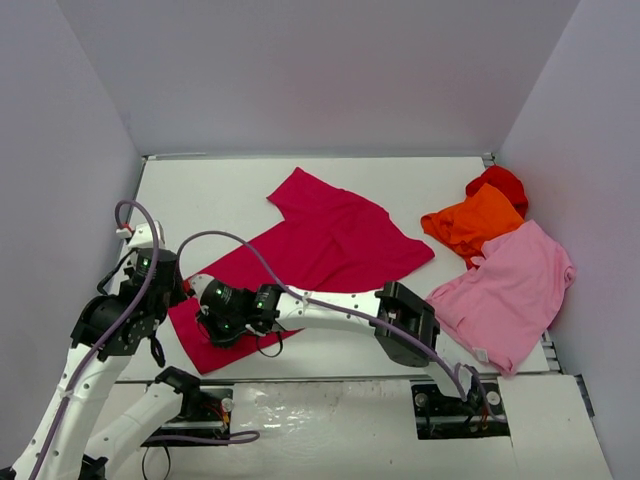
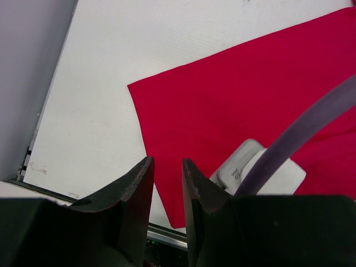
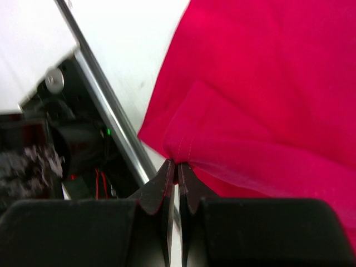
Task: Fold and stack the t-shirts
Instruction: Fold the flattened tshirt in 1/3 of the way
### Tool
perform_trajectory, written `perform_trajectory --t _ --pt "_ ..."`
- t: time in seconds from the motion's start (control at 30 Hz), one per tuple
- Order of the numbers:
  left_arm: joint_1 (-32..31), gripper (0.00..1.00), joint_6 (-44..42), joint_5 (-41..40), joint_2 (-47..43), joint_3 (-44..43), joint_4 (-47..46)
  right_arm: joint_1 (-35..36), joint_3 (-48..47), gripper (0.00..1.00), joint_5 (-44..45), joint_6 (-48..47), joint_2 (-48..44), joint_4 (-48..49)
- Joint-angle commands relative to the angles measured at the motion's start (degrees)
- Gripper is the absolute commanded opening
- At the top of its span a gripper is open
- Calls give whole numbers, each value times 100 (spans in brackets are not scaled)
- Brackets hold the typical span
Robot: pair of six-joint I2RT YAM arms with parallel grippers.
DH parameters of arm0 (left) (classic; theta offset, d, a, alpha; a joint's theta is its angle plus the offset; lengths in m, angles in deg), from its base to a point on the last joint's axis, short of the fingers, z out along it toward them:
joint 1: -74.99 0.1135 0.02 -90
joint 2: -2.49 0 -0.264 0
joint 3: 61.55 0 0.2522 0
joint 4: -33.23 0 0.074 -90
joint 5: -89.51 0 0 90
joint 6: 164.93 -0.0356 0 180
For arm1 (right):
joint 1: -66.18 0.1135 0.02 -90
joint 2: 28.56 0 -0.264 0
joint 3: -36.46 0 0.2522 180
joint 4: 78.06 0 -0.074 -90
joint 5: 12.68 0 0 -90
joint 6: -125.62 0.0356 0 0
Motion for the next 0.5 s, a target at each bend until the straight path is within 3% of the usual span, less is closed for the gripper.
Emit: perform_trajectory --t 0.0,0.23,0.47 --pt "33 24 -10 -23 65 -141 -264 215 206 0 -198 34 -982 161" --pt "37 24 81 119 45 -147 -287 467 453 0 -123 -27 -1409 169" --pt "34 24 227 155 -48 -97 -257 477 -226 0 -299 -424 -525 272"
